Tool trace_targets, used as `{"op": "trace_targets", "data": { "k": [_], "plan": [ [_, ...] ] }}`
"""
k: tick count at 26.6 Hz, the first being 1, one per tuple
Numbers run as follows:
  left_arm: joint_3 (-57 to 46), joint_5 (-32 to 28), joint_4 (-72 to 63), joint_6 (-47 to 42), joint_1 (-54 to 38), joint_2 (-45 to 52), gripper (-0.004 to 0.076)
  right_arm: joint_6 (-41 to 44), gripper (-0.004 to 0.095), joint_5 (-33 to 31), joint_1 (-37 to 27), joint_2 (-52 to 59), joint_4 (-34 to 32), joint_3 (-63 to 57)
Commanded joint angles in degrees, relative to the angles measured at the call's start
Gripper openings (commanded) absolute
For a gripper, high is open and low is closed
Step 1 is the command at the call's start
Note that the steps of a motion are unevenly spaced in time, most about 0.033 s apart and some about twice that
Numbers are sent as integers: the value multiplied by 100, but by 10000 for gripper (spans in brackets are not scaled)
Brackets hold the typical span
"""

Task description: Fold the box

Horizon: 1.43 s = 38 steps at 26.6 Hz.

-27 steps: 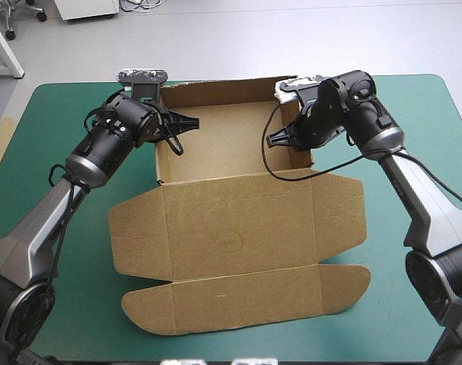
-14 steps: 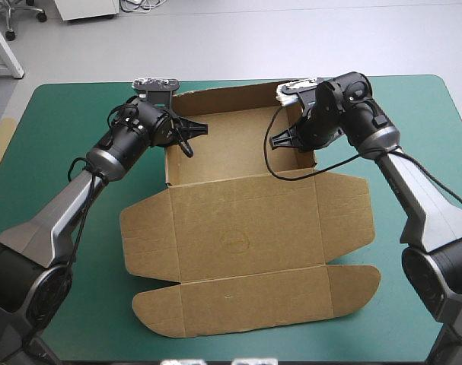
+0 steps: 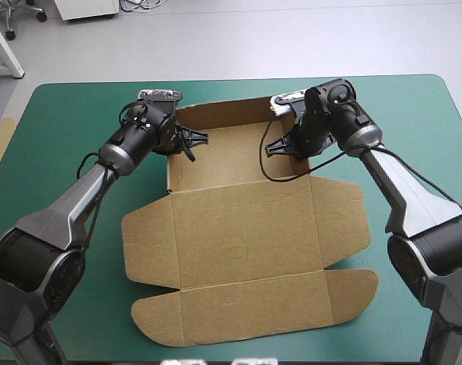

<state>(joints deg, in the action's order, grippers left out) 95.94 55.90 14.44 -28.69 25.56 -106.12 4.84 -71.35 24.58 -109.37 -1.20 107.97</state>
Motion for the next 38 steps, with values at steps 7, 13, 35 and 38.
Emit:
{"op": "trace_targets", "data": {
  "k": [7, 13, 35, 38],
  "plan": [
    [187, -210, -326, 551, -44, 3, -10, -248, 0, 227, 54, 17, 394, 193],
    [187, -222, -489, 662, -183, -193, -10, -284, 0, 287, 54, -225, 471, 193],
    [187, -426, -632, 942, -215, -687, -10, -338, 0, 690, 54, -651, 525, 193],
    [187, -439, -594, 960, -215, -687, -9, -484, 5, 718, 54, -651, 513, 193]
  ]
}}
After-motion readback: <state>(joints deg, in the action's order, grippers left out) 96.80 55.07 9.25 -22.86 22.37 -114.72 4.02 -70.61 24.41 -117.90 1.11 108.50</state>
